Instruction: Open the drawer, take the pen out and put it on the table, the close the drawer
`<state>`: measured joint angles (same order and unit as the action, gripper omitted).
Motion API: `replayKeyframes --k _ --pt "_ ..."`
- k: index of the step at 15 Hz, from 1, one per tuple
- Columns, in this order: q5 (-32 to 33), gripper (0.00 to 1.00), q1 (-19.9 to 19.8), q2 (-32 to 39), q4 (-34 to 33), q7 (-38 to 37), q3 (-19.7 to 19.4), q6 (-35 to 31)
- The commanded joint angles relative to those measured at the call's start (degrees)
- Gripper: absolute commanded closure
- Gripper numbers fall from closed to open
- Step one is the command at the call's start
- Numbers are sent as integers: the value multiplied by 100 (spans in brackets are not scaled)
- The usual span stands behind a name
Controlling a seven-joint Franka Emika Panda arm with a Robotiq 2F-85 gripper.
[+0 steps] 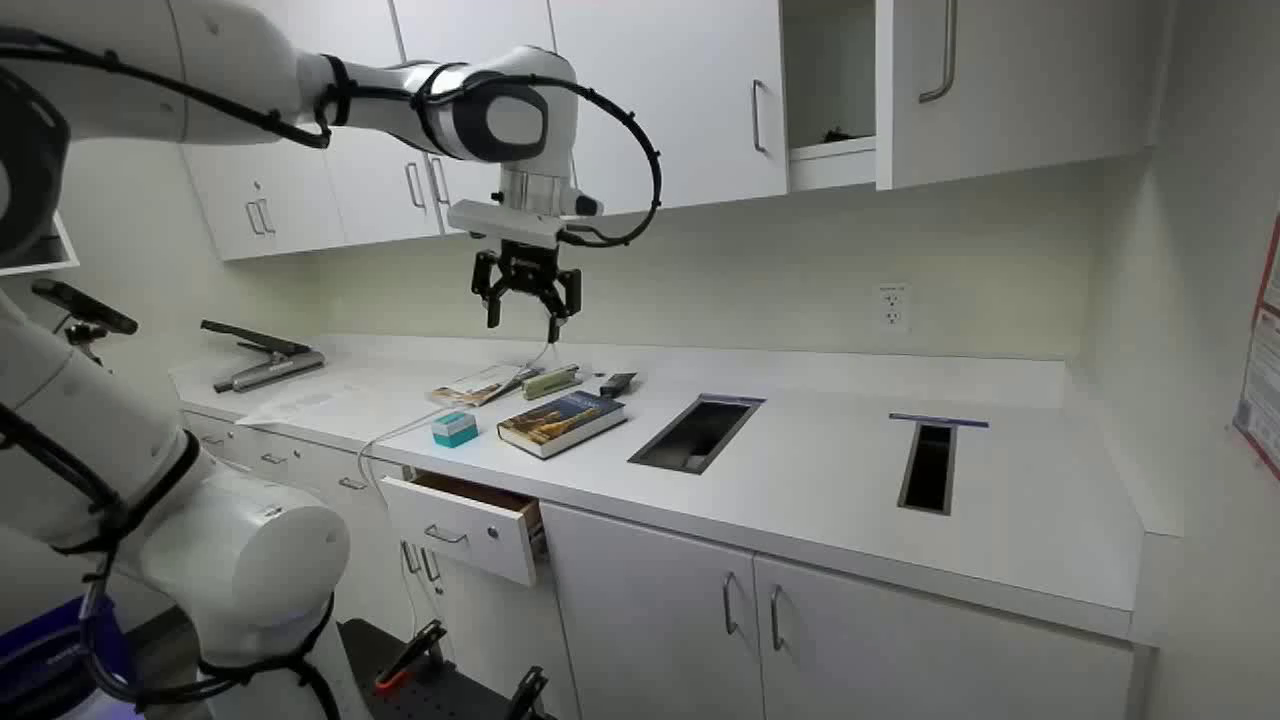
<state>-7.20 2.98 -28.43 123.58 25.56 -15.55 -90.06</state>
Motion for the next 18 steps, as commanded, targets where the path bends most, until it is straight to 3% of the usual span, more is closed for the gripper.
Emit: replayKeyframes --k 1,6,8,13,18 --pt "-62 0 -178 29 -14 65 136 20" --pt "-62 0 -178 29 -14 65 136 20" --pt "-24 0 -113 -31 100 54 309 -108" --pt "31 0 326 -64 580 205 1117 -545" --pt "-7 0 1048 200 1077 468 1921 -1791"
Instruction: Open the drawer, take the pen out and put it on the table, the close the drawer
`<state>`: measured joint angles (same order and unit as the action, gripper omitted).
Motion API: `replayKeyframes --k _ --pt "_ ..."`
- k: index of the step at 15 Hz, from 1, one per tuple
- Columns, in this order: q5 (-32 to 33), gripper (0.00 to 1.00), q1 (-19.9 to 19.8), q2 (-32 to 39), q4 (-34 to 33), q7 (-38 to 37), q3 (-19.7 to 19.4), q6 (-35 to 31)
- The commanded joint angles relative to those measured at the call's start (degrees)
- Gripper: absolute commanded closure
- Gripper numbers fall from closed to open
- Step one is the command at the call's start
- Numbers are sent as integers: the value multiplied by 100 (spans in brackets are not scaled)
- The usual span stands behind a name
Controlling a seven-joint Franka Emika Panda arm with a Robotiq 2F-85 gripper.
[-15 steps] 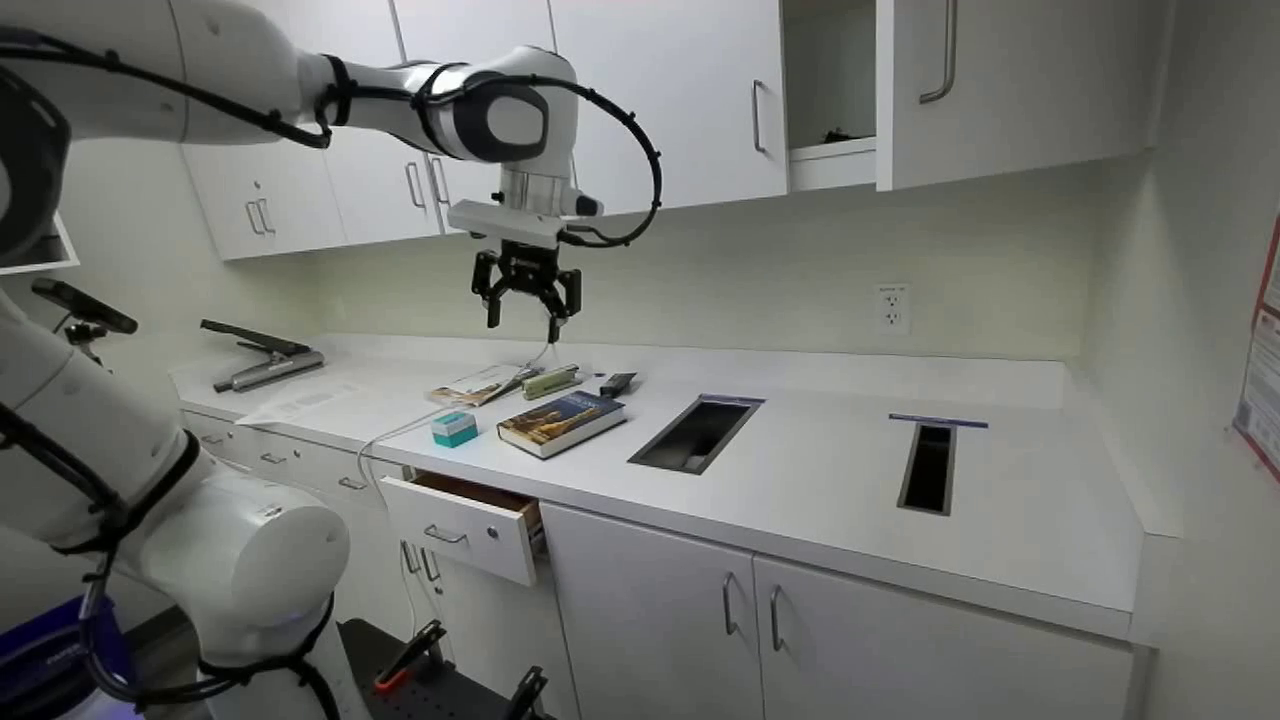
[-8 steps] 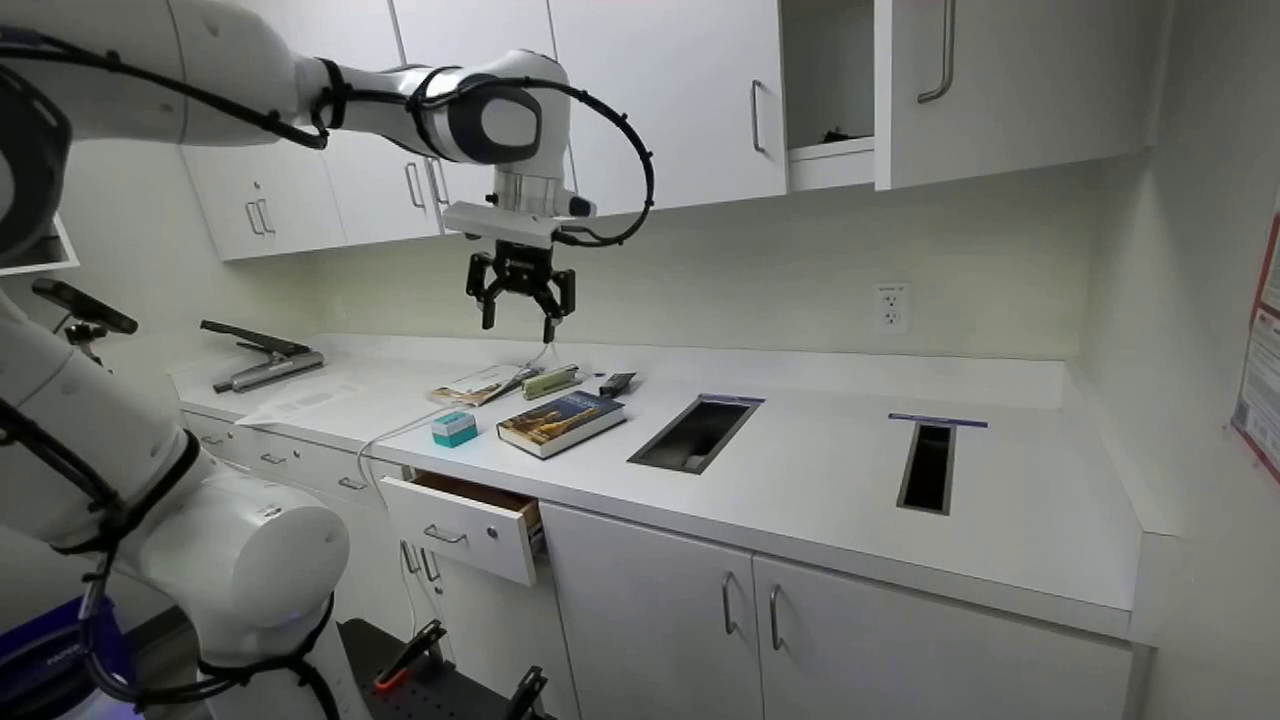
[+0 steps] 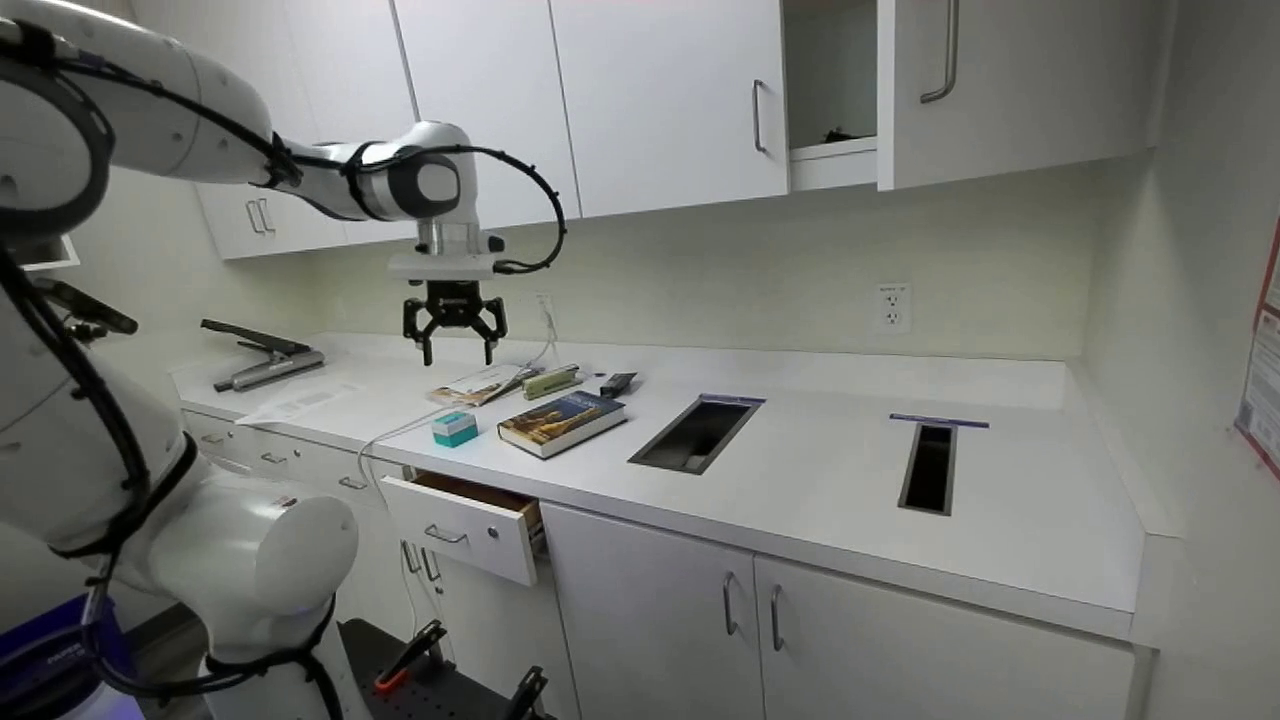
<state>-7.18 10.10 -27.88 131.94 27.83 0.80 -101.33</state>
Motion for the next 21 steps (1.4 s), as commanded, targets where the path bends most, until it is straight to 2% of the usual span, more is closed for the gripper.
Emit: replayKeyframes --k 1,3,5,6,12,15,17,21 --pt "-49 0 489 238 328 269 414 -1017" --pt "-139 0 767 440 462 327 608 -1688" --pt "-98 0 931 623 511 296 750 -2030" --pt "-44 0 857 492 465 115 694 -1753" --pt "-51 0 938 662 487 143 761 -1925" --pt "455 0 965 913 459 94 1027 -2259" --pt "627 0 1058 1138 435 271 1135 -2563" --pt "411 0 1308 1860 355 831 1266 -3623"
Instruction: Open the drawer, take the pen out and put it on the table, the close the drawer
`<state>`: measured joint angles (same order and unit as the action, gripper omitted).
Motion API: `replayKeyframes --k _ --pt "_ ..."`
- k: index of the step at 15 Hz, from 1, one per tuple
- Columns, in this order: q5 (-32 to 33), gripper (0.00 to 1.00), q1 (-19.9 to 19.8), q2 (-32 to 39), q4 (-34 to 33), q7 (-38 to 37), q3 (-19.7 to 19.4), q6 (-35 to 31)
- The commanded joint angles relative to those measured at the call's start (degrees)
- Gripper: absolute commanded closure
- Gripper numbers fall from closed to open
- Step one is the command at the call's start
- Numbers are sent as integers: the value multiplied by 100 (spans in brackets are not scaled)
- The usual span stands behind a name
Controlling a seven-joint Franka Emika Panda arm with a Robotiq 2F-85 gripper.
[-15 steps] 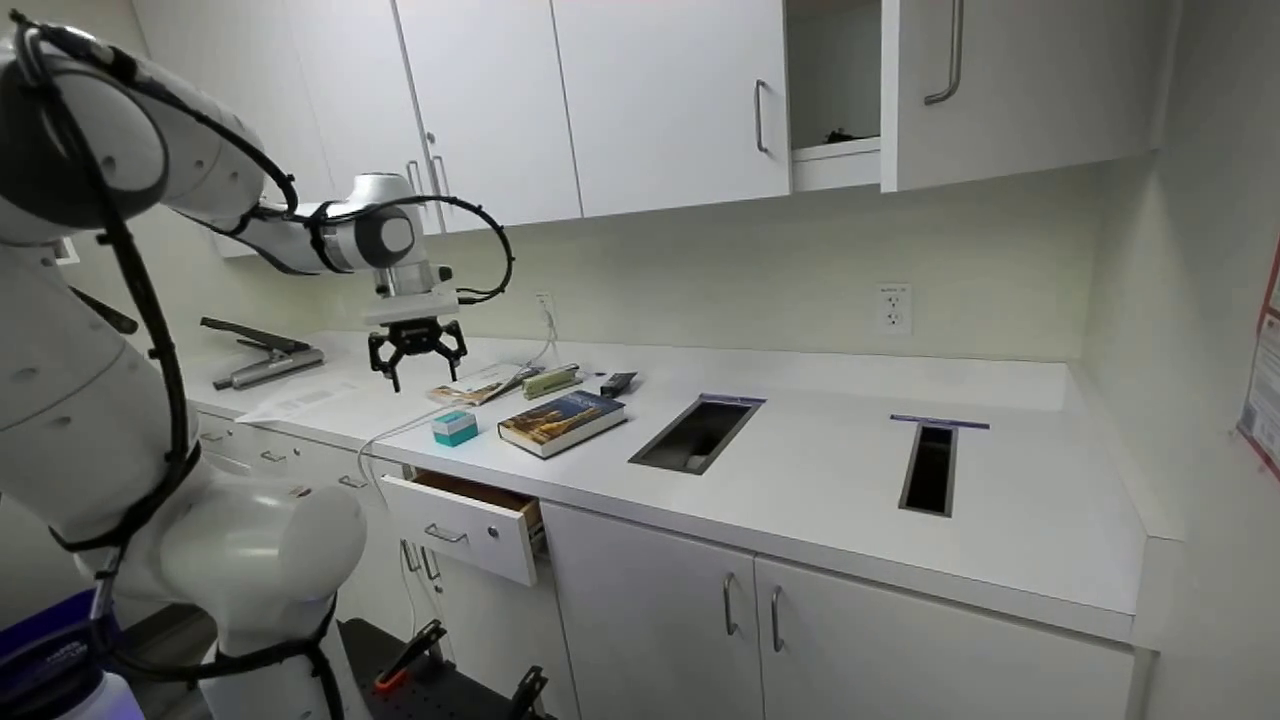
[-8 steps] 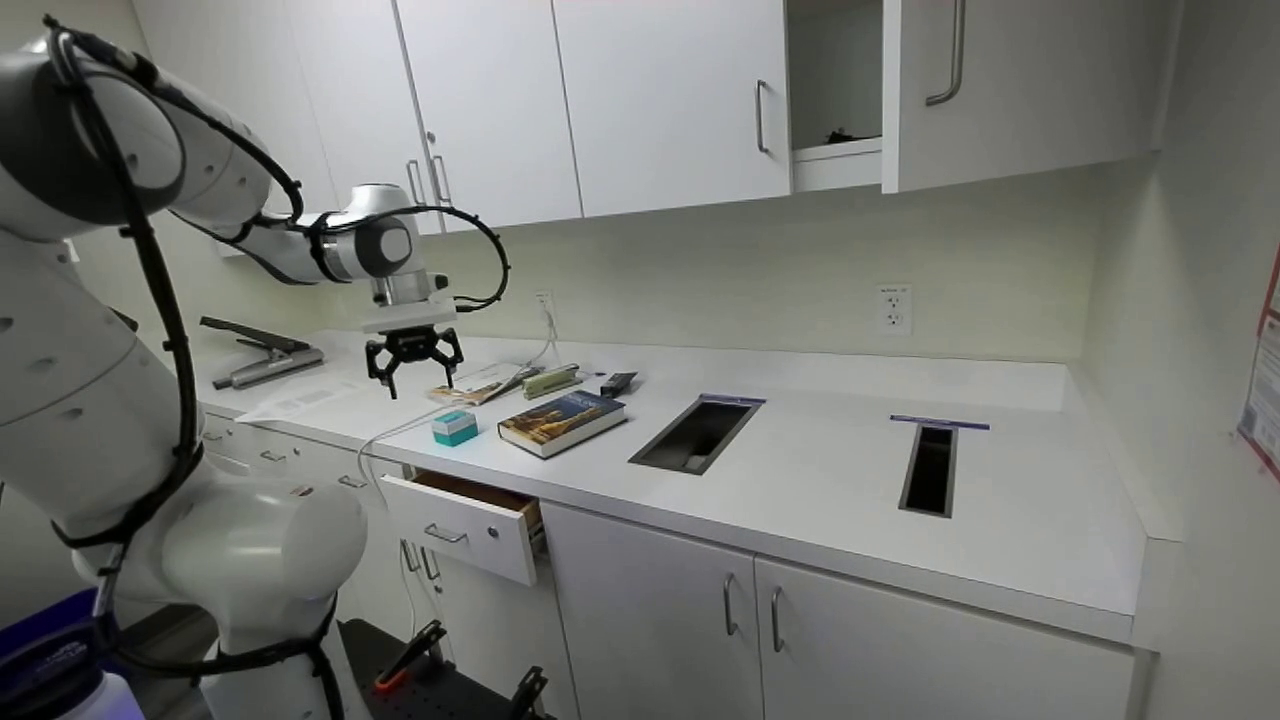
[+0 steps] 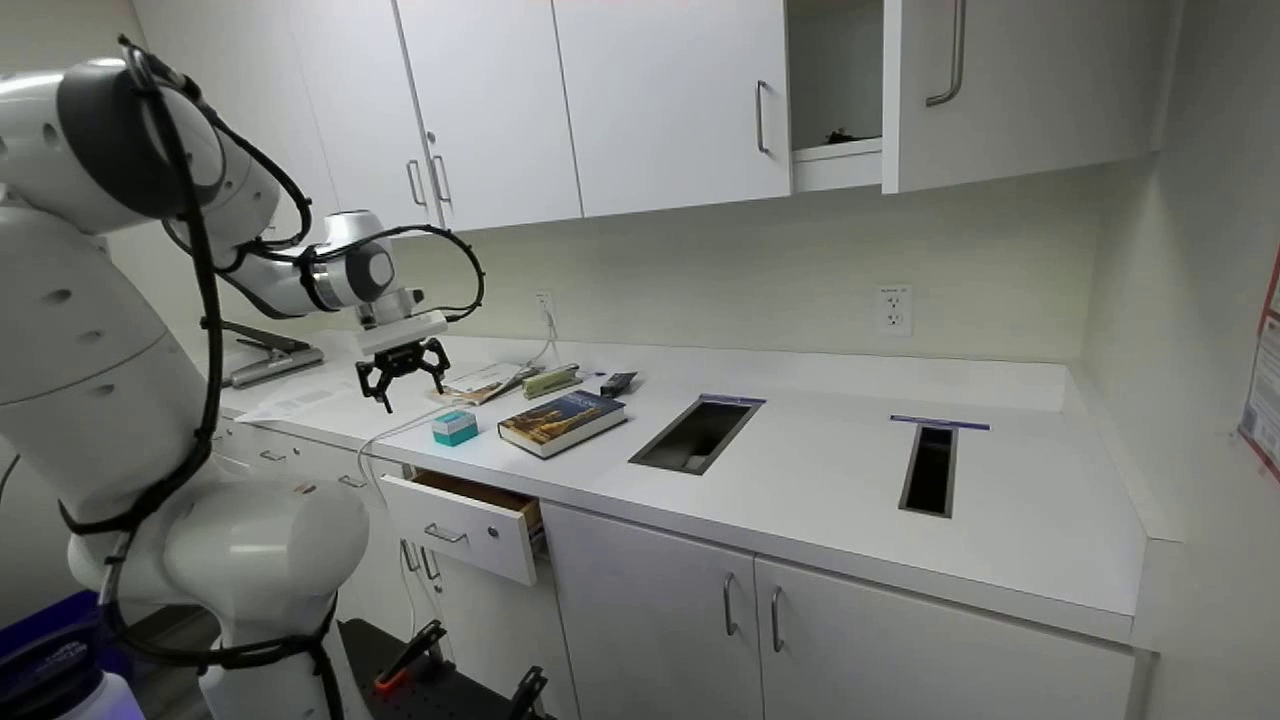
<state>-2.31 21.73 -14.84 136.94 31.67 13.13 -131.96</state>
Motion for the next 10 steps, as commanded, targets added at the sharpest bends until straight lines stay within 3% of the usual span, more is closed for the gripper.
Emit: replayKeyframes --k 1,3,10 --pt "-148 0 182 797 -215 616 56 -699" --pt "-182 0 182 1244 -338 943 137 -877" --pt "753 0 -47 2722 -913 925 447 -1330"
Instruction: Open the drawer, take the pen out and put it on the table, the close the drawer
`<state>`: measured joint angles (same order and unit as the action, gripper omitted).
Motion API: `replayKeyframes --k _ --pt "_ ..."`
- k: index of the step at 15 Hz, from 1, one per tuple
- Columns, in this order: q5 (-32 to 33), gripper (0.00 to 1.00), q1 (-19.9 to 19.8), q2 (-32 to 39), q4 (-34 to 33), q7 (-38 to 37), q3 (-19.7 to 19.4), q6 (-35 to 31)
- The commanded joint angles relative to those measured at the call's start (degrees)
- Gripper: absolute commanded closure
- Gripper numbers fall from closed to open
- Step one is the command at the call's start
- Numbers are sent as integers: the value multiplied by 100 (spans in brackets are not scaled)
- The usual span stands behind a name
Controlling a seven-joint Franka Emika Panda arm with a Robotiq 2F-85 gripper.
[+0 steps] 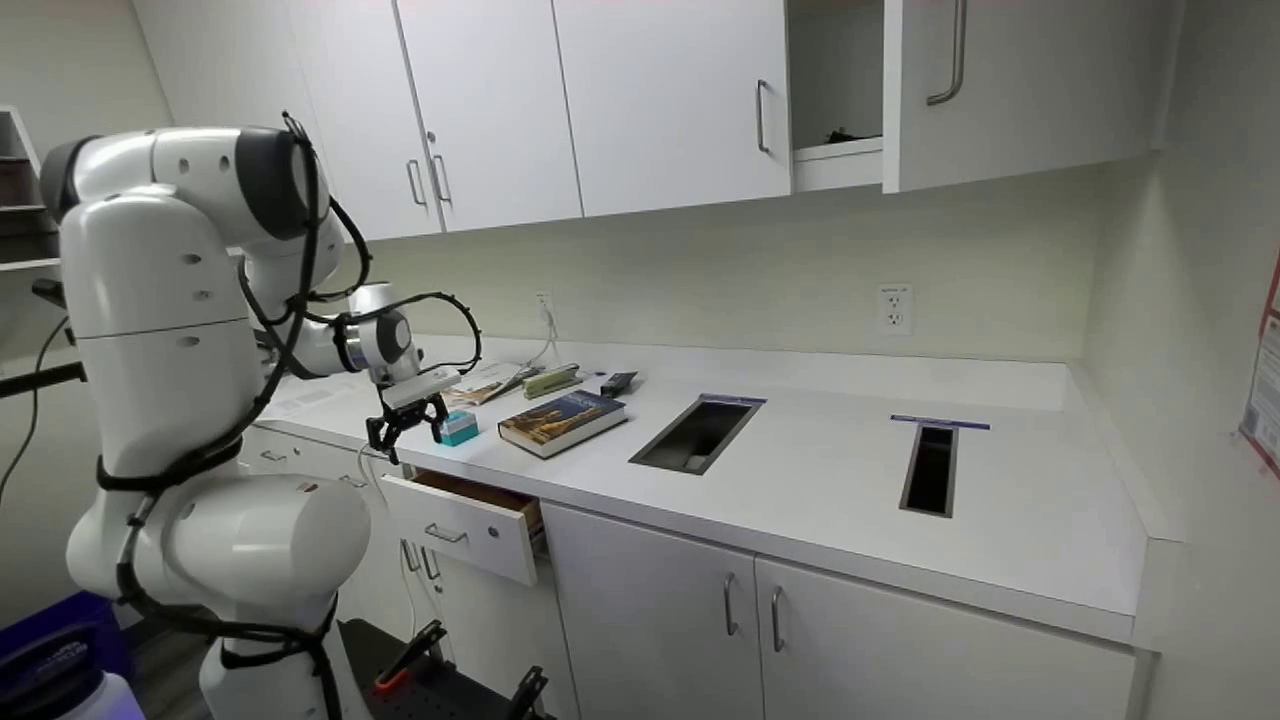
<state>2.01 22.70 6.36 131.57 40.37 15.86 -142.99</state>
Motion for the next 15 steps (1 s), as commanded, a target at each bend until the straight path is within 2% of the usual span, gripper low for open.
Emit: replayKeyframes --k 1,7,14,15 --pt "440 0 -145 783 -450 2 201 -313" --pt "1108 0 -75 1739 -922 -466 202 -502" --pt "1249 0 -43 2391 -1376 -749 284 -450" --pt "1248 25 -39 2455 -1424 -742 297 -447"
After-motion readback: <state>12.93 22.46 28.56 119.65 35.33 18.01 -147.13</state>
